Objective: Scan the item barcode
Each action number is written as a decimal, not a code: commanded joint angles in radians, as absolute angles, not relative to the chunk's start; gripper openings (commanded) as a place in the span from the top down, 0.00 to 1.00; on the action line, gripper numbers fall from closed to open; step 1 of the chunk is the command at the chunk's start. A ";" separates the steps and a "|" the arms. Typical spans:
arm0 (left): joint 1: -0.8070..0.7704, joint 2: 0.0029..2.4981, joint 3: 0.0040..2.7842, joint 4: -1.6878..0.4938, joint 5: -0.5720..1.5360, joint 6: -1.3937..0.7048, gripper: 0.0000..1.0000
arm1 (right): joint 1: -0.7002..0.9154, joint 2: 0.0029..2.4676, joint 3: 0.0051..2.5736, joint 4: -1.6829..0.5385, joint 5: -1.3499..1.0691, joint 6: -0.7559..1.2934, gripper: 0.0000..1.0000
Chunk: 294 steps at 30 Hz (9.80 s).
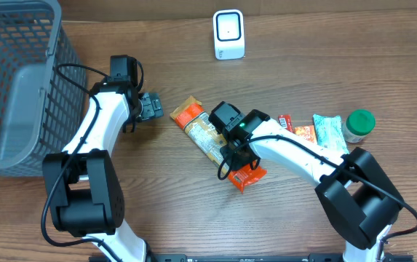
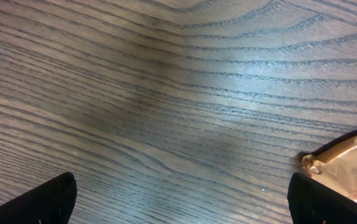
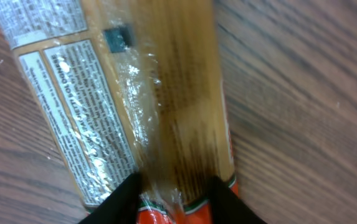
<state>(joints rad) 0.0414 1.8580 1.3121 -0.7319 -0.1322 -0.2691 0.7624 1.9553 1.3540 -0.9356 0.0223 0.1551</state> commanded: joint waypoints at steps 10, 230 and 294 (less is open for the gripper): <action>0.046 1.843 1.330 -0.728 -0.145 -0.258 0.00 | 0.757 1.914 1.327 -1.050 0.046 0.217 0.77; 0.046 1.843 1.330 -0.728 -0.145 -0.258 0.00 | 0.420 1.768 1.870 -0.622 -0.935 0.480 0.97; 0.045 1.843 1.330 -0.728 -0.145 -0.258 0.00 | 0.197 2.263 1.869 0.382 -1.213 1.039 0.96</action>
